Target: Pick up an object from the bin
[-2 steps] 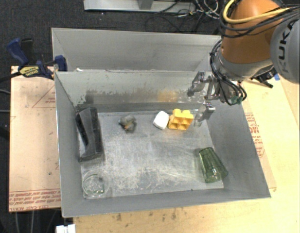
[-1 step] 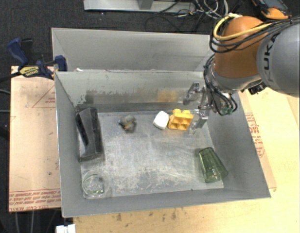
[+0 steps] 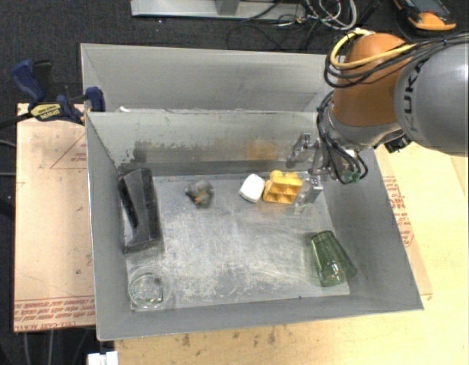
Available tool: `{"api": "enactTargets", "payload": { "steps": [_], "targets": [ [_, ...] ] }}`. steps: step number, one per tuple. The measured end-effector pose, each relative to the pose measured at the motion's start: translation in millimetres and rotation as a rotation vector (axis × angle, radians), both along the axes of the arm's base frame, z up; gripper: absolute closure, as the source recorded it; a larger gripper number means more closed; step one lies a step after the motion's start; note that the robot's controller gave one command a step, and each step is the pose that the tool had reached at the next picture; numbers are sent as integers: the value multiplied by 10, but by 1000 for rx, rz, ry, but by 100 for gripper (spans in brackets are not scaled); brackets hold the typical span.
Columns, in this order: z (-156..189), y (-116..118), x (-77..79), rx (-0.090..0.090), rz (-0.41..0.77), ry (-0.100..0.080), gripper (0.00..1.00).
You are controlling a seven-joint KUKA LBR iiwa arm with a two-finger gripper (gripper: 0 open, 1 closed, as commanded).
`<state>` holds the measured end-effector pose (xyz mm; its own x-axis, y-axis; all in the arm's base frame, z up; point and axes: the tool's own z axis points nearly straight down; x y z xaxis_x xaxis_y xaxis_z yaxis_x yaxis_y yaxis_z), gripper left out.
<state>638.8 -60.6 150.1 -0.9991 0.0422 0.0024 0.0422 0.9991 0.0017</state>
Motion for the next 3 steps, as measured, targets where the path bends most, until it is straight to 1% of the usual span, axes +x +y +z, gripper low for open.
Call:
{"api": "enactTargets", "payload": {
  "steps": [1, 2, 3],
  "targets": [
    [26, -22, 10, -1, -28, -6, 0],
    [-631, 1, 52, -2, -15, -15, 0],
    [-686, 4, 38, -2, -11, -7, 100]
  ]
}}
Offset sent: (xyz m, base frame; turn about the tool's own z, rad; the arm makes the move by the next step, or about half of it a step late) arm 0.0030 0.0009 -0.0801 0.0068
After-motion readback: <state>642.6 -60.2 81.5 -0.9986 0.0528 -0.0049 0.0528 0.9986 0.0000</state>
